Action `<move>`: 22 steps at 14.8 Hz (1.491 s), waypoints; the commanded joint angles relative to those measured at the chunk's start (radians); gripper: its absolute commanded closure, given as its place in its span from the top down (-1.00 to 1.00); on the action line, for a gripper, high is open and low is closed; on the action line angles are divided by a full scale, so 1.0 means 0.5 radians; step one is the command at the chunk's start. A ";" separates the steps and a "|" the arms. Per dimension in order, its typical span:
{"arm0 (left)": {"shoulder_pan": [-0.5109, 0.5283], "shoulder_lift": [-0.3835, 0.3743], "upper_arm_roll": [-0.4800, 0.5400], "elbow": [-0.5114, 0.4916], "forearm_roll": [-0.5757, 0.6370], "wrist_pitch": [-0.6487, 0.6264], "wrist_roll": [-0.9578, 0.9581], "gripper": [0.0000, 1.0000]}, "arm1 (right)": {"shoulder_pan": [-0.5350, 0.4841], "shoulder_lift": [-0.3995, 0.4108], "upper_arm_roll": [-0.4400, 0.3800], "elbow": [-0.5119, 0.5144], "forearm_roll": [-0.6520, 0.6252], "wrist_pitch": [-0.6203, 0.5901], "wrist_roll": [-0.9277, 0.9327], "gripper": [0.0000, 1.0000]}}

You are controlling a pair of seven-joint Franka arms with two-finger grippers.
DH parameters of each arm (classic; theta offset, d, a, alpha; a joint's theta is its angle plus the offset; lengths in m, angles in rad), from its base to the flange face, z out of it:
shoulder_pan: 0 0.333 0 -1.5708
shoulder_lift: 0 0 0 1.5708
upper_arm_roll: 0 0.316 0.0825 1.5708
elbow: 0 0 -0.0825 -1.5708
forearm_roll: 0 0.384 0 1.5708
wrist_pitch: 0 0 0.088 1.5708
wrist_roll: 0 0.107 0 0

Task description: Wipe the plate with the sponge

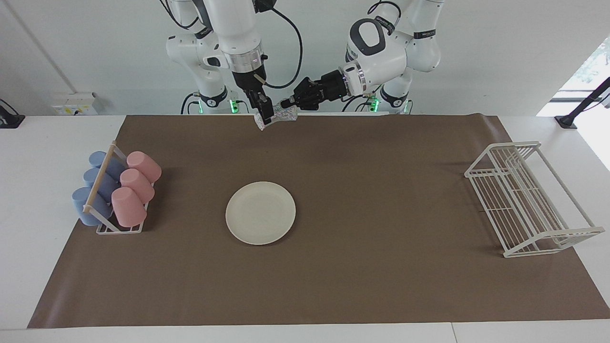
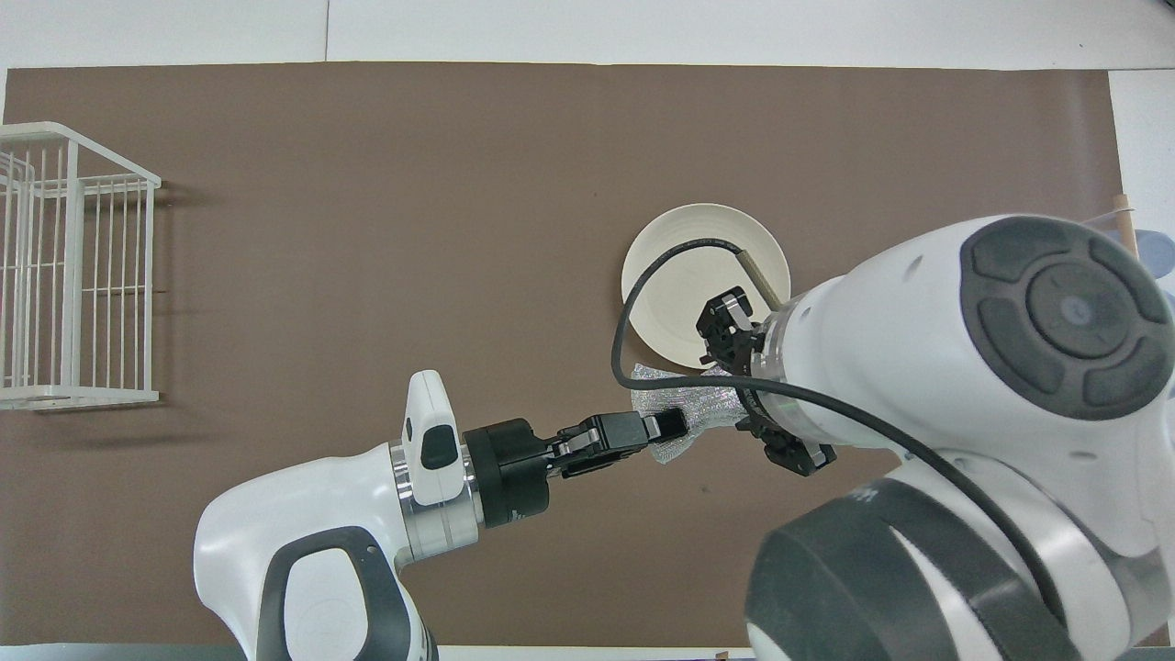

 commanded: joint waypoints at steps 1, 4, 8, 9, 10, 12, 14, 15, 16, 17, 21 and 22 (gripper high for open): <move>-0.024 -0.043 0.030 -0.068 0.033 0.083 0.002 -1.00 | -0.209 -0.034 0.007 0.010 -0.002 -0.116 -0.518 1.00; 0.050 -0.068 0.027 -0.141 0.082 0.121 0.002 -1.00 | -0.338 -0.034 -0.048 0.019 0.014 -0.175 -0.923 1.00; 0.139 -0.080 0.039 -0.127 0.082 -0.051 0.005 -1.00 | -0.470 -0.031 -0.113 0.016 0.002 -0.215 -1.368 1.00; 0.191 -0.077 0.039 -0.111 0.082 -0.146 -0.001 -1.00 | -0.516 -0.028 -0.116 0.019 -0.005 -0.215 -1.500 1.00; 0.228 -0.080 0.042 -0.111 0.085 -0.229 -0.001 -1.00 | -0.547 -0.028 -0.116 0.019 -0.014 -0.212 -1.629 1.00; 0.347 -0.080 0.042 -0.111 0.192 -0.404 -0.014 -1.00 | -0.602 -0.025 -0.119 0.019 -0.038 -0.206 -1.832 1.00; 0.488 -0.080 0.042 -0.096 0.345 -0.630 -0.093 -1.00 | -0.609 -0.001 -0.128 0.035 -0.154 -0.184 -2.061 1.00; 0.559 -0.077 0.042 -0.087 0.440 -0.747 -0.127 -1.00 | -0.566 0.024 -0.229 0.047 -0.185 -0.181 -2.230 1.00; 0.629 -0.080 0.042 -0.084 0.526 -0.845 -0.139 -1.00 | -0.429 0.045 -0.363 0.090 -0.213 -0.172 -2.359 1.00; 0.694 -0.077 0.042 -0.084 0.576 -0.925 -0.139 -1.00 | -0.300 0.082 -0.513 0.160 -0.262 -0.181 -2.415 1.00; 0.856 -0.062 0.042 -0.053 0.873 -1.109 -0.146 -1.00 | 0.140 0.177 -1.042 0.378 -0.299 -0.365 -2.614 1.00; 0.893 -0.047 0.042 -0.026 0.971 -1.165 -0.146 -1.00 | 0.137 0.177 -1.064 0.363 -0.278 -0.353 -2.709 1.00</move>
